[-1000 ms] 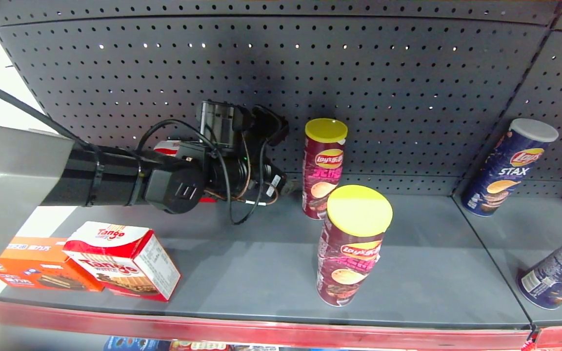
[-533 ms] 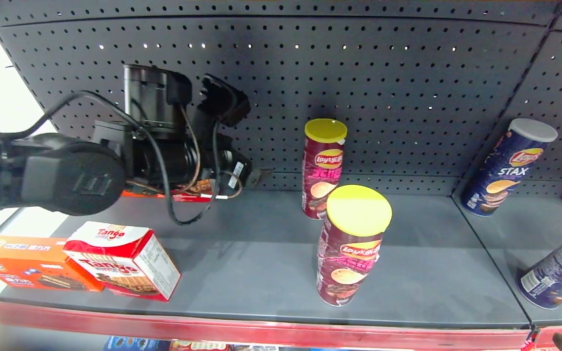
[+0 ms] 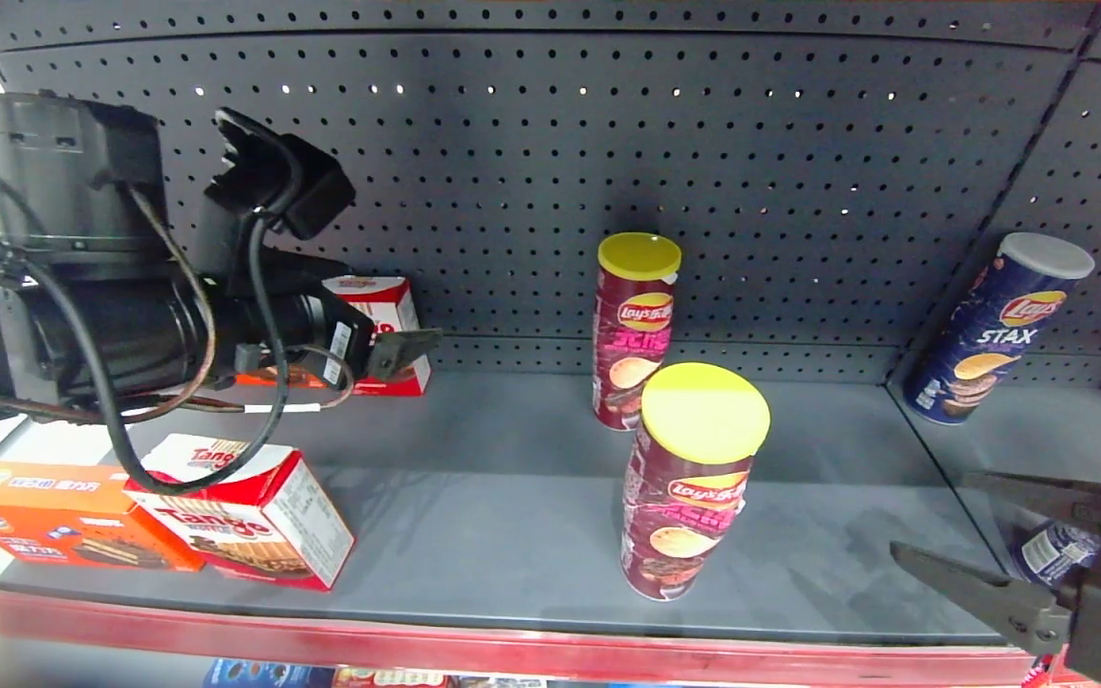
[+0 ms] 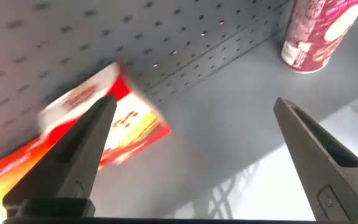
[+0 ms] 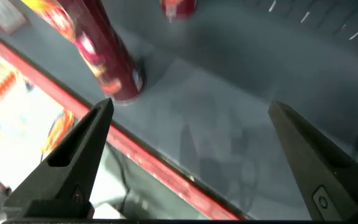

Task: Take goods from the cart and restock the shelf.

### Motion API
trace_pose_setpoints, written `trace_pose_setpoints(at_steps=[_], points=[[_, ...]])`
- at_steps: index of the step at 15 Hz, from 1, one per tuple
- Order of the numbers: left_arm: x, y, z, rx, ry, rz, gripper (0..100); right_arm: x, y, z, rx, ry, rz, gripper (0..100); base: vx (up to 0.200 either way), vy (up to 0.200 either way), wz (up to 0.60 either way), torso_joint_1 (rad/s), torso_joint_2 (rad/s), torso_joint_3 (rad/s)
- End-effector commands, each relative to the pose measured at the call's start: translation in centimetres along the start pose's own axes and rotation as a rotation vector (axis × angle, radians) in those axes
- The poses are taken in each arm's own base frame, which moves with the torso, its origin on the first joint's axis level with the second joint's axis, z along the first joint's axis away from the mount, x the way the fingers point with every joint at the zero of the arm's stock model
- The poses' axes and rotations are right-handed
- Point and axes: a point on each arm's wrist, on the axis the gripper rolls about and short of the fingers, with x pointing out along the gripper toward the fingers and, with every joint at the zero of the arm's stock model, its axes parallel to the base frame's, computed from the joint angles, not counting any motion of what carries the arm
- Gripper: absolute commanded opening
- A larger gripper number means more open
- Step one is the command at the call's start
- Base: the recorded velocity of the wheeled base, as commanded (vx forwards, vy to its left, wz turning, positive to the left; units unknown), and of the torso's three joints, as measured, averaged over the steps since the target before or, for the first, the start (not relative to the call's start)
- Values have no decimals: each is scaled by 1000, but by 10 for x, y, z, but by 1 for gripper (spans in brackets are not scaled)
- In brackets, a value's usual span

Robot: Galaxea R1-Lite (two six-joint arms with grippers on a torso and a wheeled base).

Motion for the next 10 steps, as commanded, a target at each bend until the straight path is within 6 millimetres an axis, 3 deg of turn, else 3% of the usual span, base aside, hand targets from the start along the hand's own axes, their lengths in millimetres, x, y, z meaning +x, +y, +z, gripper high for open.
trace_pose_setpoints(at_steps=[1, 5, 10], points=[[-17, 6, 5, -3, -32, 30, 100, 22, -1, -8, -2, 89, 11, 100, 0, 0, 0, 0, 0, 0], [-27, 17, 2, -23, -46, 79, 100, 47, 5, -8, -54, 139, 54, 100, 0, 0, 0, 0, 0, 0], [-30, 15, -6, -46, -69, 80, 100, 75, 7, 1, -94, 163, 68, 100, 0, 0, 0, 0, 0, 0]])
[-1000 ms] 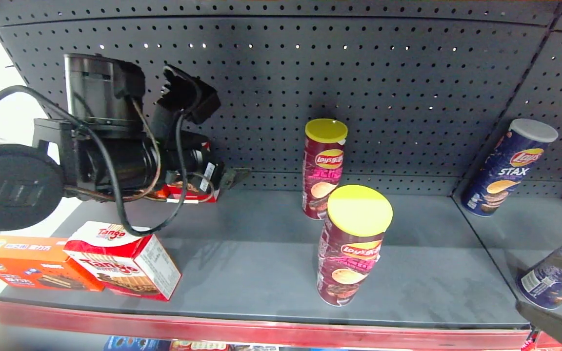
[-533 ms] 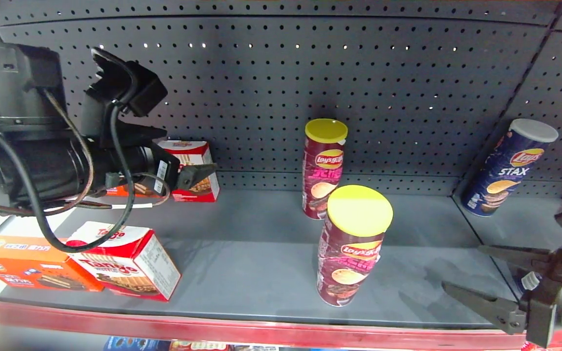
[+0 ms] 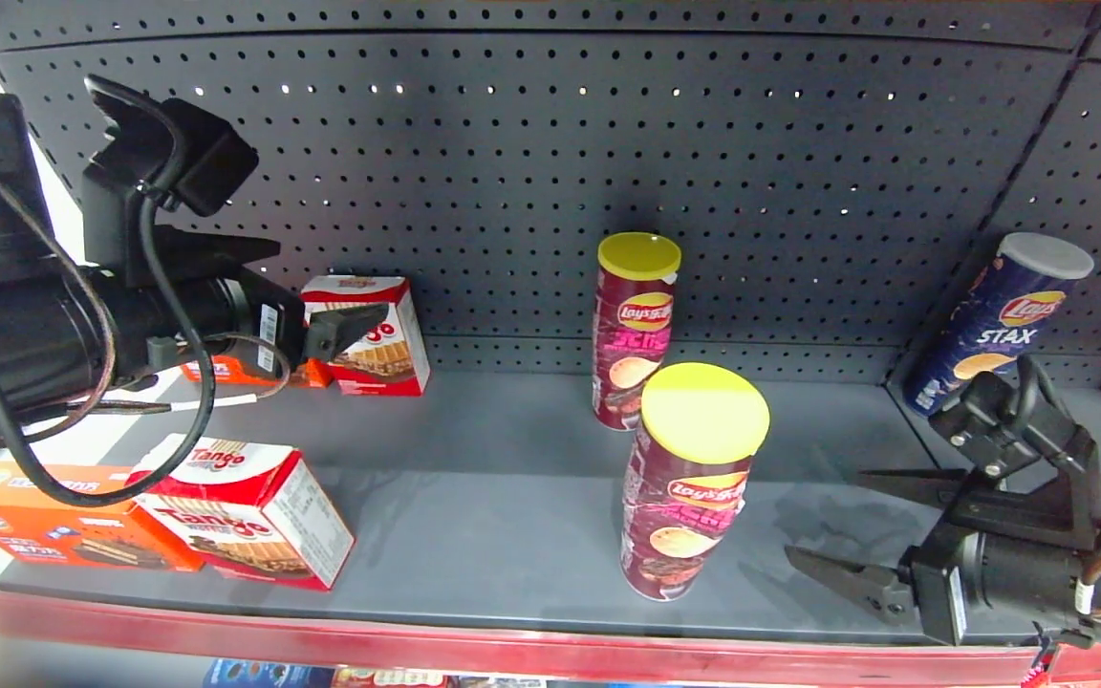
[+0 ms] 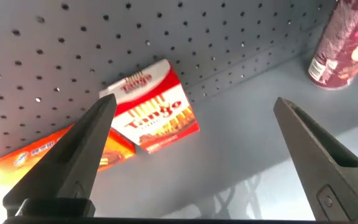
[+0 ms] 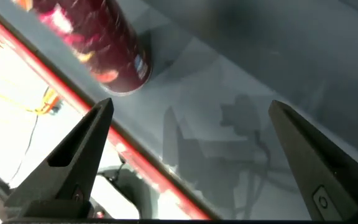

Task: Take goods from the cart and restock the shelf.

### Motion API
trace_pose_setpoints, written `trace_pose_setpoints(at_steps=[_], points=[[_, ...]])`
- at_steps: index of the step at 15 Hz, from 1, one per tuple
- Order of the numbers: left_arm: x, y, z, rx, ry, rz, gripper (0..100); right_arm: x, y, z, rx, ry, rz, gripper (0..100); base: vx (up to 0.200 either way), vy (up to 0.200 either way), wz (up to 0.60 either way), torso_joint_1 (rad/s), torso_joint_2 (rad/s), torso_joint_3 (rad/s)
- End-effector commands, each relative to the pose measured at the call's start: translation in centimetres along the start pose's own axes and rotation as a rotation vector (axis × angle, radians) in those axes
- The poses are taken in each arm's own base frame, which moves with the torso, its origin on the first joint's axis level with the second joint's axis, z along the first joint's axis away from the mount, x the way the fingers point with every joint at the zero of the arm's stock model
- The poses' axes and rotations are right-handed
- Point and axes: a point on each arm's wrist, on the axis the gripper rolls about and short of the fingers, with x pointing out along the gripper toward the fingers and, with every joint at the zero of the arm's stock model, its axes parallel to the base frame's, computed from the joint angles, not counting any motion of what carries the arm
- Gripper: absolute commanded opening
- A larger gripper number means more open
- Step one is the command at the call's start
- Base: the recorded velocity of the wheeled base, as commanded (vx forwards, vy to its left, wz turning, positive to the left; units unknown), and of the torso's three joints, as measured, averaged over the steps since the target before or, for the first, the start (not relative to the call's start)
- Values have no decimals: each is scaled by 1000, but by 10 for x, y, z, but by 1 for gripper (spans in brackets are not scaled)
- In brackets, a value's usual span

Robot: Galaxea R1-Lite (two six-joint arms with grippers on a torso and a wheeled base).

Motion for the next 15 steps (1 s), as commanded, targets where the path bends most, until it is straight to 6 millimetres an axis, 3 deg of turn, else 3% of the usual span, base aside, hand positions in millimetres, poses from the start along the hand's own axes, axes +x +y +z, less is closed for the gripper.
trace_pose_setpoints(at_steps=[1, 6, 15], points=[[-2, 0, -1, 0, 0, -5, 100, 19, 0, 3, -11, 33, 12, 100, 0, 0, 0, 0, 0, 0], [-2, 1, -4, -2, 8, 0, 100, 38, 4, 11, -24, 36, 24, 100, 0, 0, 0, 0, 0, 0], [-2, 1, -5, -2, -2, -5, 100, 52, 11, 15, -36, 36, 50, 100, 0, 0, 0, 0, 0, 0]])
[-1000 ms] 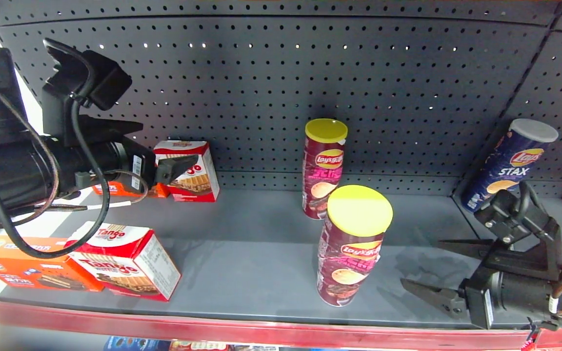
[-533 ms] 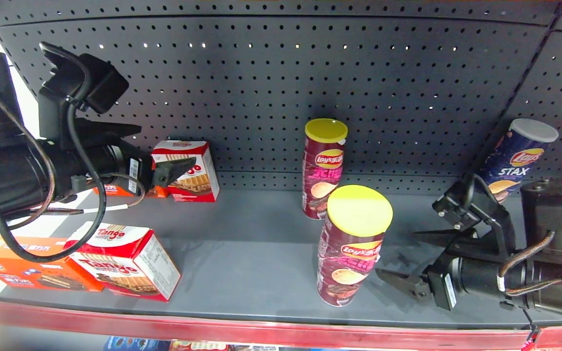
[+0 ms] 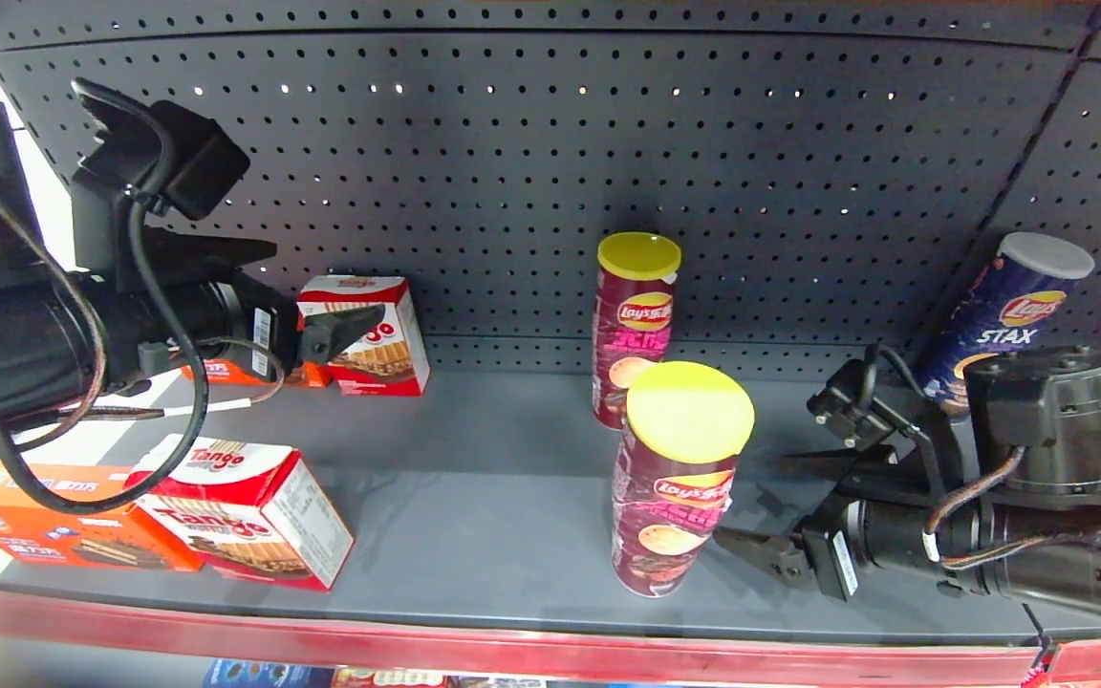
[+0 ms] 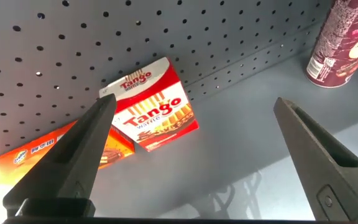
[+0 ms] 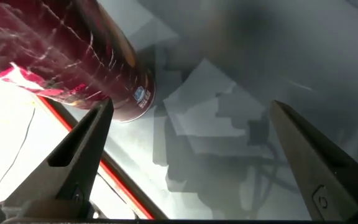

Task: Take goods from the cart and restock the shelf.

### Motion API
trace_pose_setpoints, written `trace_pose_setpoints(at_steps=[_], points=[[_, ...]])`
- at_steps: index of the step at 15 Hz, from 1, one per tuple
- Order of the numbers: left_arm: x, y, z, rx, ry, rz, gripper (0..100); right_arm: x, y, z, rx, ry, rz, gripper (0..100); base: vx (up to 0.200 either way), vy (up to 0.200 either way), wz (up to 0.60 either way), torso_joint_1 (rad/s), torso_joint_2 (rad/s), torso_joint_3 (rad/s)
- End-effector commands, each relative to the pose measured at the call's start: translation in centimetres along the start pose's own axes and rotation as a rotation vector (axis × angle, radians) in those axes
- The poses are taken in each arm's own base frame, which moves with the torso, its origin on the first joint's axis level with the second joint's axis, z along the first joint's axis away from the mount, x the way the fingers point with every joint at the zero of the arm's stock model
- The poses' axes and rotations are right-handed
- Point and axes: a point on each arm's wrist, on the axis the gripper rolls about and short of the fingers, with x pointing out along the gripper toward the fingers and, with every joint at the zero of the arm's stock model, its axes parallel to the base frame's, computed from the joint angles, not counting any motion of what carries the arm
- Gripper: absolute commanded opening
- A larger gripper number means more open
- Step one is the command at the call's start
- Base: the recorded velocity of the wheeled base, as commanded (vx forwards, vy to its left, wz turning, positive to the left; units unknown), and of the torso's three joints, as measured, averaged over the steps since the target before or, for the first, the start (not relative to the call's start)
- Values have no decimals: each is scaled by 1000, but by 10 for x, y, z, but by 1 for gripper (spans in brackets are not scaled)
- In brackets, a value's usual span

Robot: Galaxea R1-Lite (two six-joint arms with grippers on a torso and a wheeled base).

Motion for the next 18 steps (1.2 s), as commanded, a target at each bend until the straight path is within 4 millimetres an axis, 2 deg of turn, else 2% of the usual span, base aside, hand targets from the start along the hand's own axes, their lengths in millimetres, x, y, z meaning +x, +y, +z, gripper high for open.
trace_pose_setpoints(at_steps=[1, 8, 15, 18], points=[[1, 0, -3, -1, 11, -4, 100, 2, 3, 1, -5, 2, 12, 100, 0, 0, 0, 0, 0, 0], [1, -1, -5, -3, 6, -4, 100, 1, 4, 0, -8, -4, 1, 100, 0, 0, 0, 0, 0, 0], [1, -1, -6, -3, 8, -5, 100, 8, 10, 4, -19, -6, 26, 100, 0, 0, 0, 0, 0, 0], [1, -1, -5, -3, 6, -4, 100, 2, 8, 3, -13, -15, 15, 100, 0, 0, 0, 0, 0, 0]])
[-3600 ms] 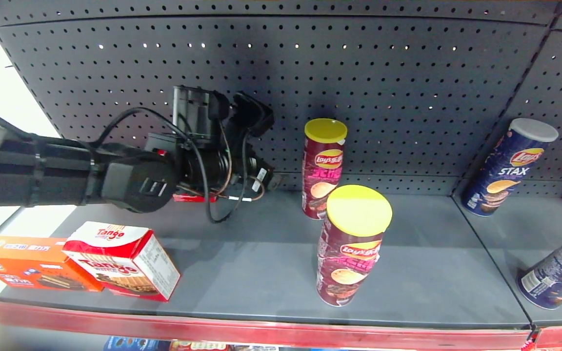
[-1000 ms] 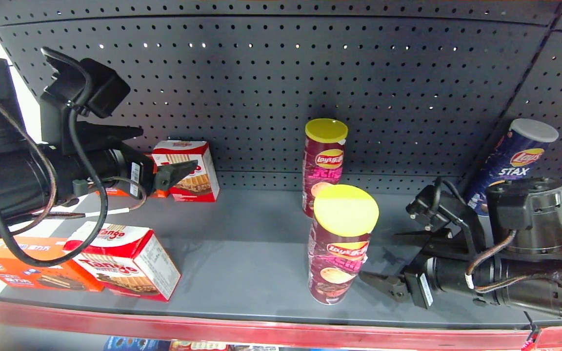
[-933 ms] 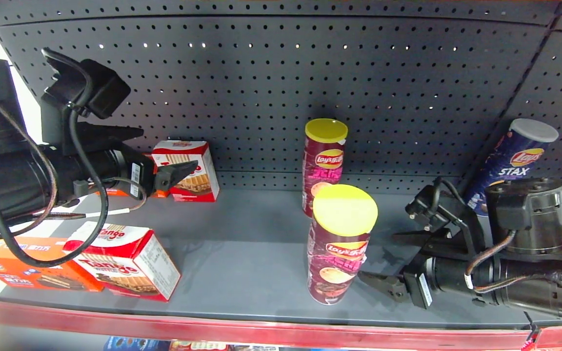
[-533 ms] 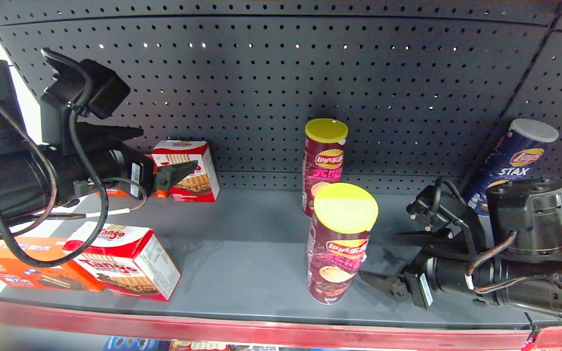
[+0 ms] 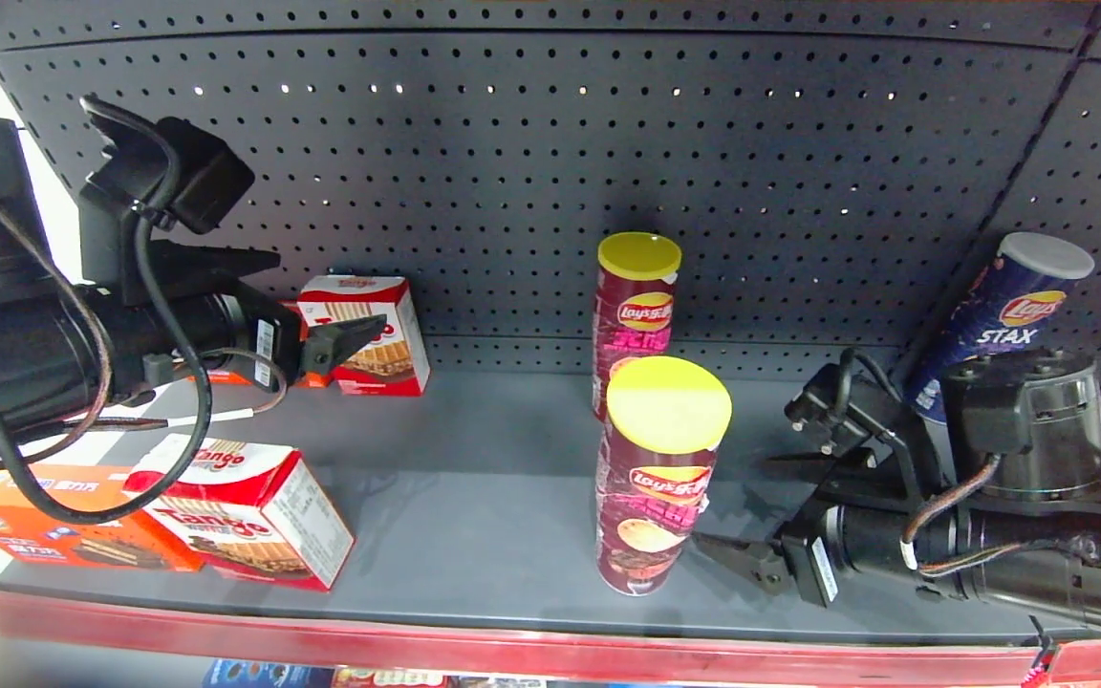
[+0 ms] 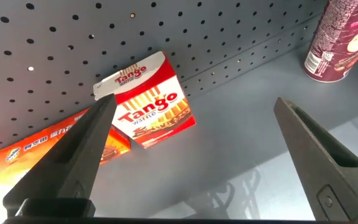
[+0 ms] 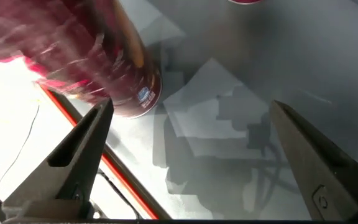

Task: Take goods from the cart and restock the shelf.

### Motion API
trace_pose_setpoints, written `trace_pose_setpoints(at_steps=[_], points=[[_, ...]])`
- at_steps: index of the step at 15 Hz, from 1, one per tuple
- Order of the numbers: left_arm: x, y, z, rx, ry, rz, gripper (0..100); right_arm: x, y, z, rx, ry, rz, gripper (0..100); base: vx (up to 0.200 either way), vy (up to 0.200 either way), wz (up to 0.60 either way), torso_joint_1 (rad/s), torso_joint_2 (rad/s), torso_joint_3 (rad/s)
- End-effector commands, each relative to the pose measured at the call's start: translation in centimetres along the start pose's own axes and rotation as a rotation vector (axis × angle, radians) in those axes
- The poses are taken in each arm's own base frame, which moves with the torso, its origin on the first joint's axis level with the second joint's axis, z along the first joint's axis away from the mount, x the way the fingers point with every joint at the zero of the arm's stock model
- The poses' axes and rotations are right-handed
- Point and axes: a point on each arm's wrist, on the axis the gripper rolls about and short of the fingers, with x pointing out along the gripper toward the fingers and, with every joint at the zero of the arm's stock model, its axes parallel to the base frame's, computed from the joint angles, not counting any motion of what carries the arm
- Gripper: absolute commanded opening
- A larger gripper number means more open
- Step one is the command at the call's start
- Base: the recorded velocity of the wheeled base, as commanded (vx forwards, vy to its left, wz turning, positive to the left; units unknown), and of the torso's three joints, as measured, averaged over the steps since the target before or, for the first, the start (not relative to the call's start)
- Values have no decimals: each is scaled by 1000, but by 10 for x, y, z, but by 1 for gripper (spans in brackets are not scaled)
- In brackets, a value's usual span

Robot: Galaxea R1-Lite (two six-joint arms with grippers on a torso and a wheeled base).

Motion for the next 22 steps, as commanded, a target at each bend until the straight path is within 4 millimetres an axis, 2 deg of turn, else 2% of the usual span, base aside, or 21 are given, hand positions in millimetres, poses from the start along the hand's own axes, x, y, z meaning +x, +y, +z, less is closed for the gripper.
trace_pose_setpoints(at_steps=[1, 3, 6, 7, 8, 9, 10, 11, 13, 17, 18, 19, 21, 22], points=[[0, 0, 0, -1, 2, 1, 100, -13, -4, 5, 7, -40, -20, 100, 0, 0, 0, 0, 0, 0], [-8, 2, 5, 1, -28, -1, 100, -44, -14, 20, 18, -150, -79, 100, 0, 0, 0, 0, 0, 0], [-35, 4, 11, 4, -80, 22, 100, -95, -24, 30, 27, -296, -171, 100, 0, 0, 0, 0, 0, 0], [-56, 4, 10, 5, -106, 33, 100, -122, -26, 30, 28, -369, -222, 100, 0, 0, 0, 0, 0, 0], [-65, 4, 8, 4, -117, 33, 100, -131, -25, 29, 29, -391, -241, 100, 0, 0, 0, 0, 0, 0], [-85, 5, 1, 5, -132, 37, 100, -149, -23, 27, 35, -438, -292, 100, 0, 0, 0, 0, 0, 0], [-113, 0, -11, 8, -155, 45, 100, -168, -17, 17, 61, -476, -334, 100, 0, 0, 0, 0, 0, 0], [-124, -3, -16, 9, -164, 52, 100, -174, -14, 12, 64, -488, -341, 100, 0, 0, 0, 0, 0, 0], [-176, -19, -40, 2, -237, 76, 100, -197, -5, -11, 68, -511, -367, 100, 0, 0, 0, 0, 0, 0], [-234, -37, -70, -7, -277, 130, 100, -224, 8, -47, 70, -471, -384, 100, 0, 0, 0, 0, 0, 0], [-253, -46, -88, -16, -236, 151, 100, -229, 14, -67, 72, -461, -388, 100, 0, 0, 0, 0, 0, 0], [-262, -51, -98, -19, -215, 154, 100, -231, 17, -78, 73, -450, -389, 100, 0, 0, 0, 0, 0, 0], [-282, -70, -144, -28, -146, 139, 100, -231, 27, -122, 86, -385, -410, 100, 0, 0, 0, 0, 0, 0], [-280, -72, -152, -28, -128, 147, 100, -230, 30, -133, 92, -370, -430, 100, 0, 0, 0, 0, 0, 0]])
